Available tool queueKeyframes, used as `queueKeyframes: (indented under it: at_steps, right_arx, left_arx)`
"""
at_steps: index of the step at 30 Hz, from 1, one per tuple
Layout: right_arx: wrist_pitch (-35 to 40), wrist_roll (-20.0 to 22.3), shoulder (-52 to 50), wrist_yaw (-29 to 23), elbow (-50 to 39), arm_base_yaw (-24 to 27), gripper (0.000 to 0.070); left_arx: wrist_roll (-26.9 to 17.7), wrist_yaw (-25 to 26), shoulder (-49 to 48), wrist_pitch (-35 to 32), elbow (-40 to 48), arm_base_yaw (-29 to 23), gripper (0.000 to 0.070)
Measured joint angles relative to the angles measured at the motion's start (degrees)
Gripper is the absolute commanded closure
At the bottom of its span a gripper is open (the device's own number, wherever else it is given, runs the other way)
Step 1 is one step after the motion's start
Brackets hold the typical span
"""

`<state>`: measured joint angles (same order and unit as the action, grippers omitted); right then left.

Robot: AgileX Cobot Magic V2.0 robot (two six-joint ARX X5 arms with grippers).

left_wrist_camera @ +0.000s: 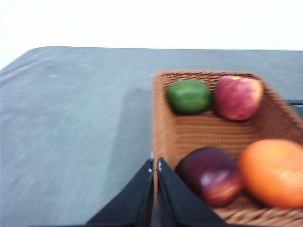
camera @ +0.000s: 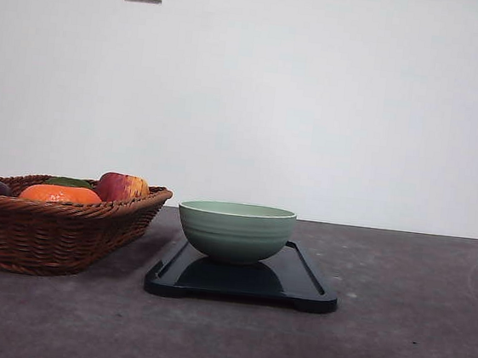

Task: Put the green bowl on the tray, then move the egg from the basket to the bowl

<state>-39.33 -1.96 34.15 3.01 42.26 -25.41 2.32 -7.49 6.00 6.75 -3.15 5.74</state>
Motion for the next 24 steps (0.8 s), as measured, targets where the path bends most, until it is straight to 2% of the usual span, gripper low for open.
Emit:
queueKeyframes:
  at_steps: [4, 8, 24]
  right_arx:
    - [0.0, 0.0, 0.0, 0.0, 0.0, 0.0, 0.0687]
    - [0.1, 0.0, 0.0, 0.0, 0.0, 0.0, 0.0687]
    - [0.2, 0.0, 0.0, 0.0, 0.0, 0.0, 0.0687]
  left_arx:
    - [0.0, 0.2, -4.3, 3.1, 1.3, -2.6, 0.07]
    - [-0.7, 0.2, -5.8, 3.2, 1.3, -4.7, 0.07]
    - [-0.7, 0.2, -5.8, 3.2, 1.3, -4.7, 0.07]
